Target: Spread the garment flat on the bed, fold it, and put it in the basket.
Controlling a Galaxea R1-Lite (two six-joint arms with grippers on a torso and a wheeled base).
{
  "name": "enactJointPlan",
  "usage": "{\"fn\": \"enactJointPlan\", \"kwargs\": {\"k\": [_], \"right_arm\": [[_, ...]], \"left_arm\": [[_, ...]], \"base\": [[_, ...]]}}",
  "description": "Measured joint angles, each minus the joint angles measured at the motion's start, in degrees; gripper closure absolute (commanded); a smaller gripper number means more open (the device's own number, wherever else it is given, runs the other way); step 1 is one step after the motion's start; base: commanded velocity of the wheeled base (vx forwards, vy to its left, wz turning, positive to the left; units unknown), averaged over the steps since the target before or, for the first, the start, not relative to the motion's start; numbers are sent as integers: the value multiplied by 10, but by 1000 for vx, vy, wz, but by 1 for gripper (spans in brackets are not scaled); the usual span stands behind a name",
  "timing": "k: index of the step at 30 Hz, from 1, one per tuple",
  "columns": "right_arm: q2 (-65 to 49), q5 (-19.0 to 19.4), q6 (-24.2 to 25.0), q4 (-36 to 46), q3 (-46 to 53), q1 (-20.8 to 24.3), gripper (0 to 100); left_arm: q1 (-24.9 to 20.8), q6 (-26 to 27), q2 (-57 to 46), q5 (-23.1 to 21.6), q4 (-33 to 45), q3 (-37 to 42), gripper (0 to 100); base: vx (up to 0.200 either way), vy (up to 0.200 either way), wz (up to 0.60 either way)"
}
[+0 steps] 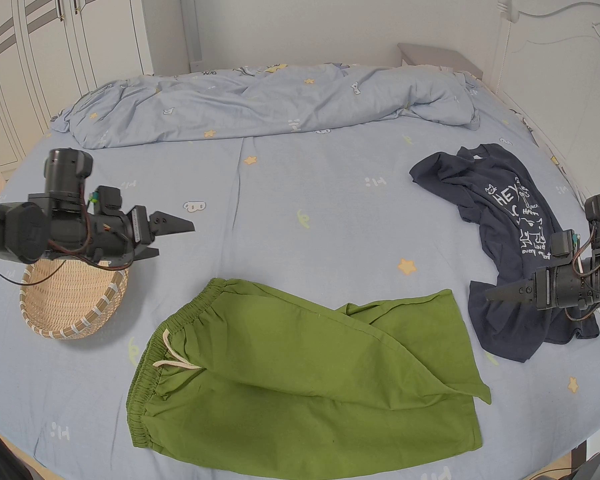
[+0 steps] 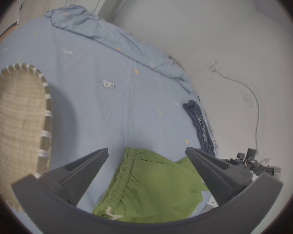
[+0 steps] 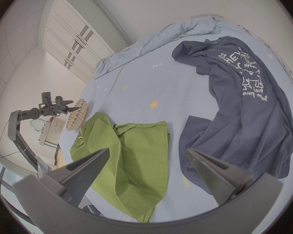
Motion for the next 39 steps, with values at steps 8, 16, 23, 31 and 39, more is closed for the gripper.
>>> {"fn": "enactJointPlan", "kwargs": {"k": [8,16,23,31,39], "right_arm": [[18,0,3,-1,-3,4,0],[30,0,5,-1,-4,5,0],[39,0,5,-1,-4,4,0],[44,0,5,-1,-5,4,0],[46,0,5,-1,-6,3,0]], "left_arm": [[-17,20,119,45,-2,-59,0],[-39,22,171,51,-3,-77,0],[-51,22,183,50,0,-69,0],[-59,25,180,50,3,-49,100],[-58,25,161,50,2,-34,100]], "base": [[0,0,0],[0,0,0],[0,0,0],[0,0,0],[0,0,0]]}}
